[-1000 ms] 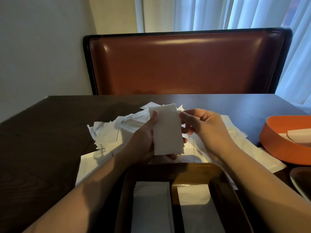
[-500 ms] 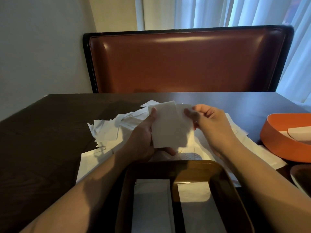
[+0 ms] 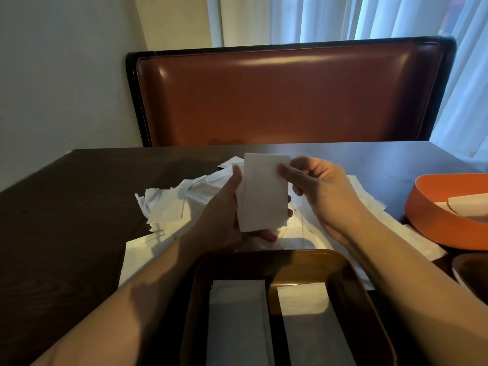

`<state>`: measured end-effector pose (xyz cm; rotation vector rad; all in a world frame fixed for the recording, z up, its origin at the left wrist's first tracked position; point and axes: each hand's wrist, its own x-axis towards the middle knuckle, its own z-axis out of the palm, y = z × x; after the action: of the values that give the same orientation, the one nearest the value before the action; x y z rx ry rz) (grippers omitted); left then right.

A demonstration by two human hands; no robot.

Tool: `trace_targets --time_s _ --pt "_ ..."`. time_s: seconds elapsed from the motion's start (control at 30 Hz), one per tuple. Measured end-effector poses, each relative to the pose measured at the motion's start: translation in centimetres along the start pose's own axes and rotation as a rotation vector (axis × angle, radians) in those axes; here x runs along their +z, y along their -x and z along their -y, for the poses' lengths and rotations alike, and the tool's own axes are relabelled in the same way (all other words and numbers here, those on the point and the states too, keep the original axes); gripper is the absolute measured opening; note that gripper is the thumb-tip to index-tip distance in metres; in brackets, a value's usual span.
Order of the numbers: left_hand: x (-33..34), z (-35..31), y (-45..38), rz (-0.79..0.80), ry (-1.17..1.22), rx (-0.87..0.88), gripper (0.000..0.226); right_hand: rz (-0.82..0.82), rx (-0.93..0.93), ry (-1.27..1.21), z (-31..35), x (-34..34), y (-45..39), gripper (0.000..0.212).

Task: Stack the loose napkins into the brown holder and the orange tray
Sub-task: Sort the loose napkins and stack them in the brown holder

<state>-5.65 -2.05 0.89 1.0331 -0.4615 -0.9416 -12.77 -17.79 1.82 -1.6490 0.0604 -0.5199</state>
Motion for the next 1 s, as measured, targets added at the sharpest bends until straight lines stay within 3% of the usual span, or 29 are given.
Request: trace_targets --time_s 0.13,0.43,0.7,0.77,0.87,0.93,1.0 --pt "-0.1 0.0 -0.4 0.107 0.038 -0.016 0.087 0.010 0.061 -0.052 -0.5 0.3 0.0 0.027" --pt "-0.3 0.0 0.1 0.133 -0.070 0.001 0.049 -0.013 0.048 -0.035 -0.7 0.8 0.1 0.033" --pt "-0.4 0.0 0.3 0.120 -0.107 -0.023 0.046 -0.067 -0.040 0.116 -0.6 0.9 -0.1 0.022" --pt "-0.4 0.0 0.4 0.102 -0.111 -0.023 0.046 -0.058 -0.060 0.126 -0.7 0.9 -0.1 0.026" --pt "-0.2 -0.1 0.6 0.123 -0.149 0.005 0.040 0.079 -0.026 0.075 -0.7 0.8 0.0 0.042" --pt "-0.2 0.0 0.6 0.094 -0.141 0.018 0.036 0.178 0.006 0.055 -0.6 0.8 0.2 0.031" --pt "-0.2 0.0 0.5 0.092 -0.101 0.013 0.032 0.137 -0.034 0.047 -0.5 0.8 0.4 0.015"
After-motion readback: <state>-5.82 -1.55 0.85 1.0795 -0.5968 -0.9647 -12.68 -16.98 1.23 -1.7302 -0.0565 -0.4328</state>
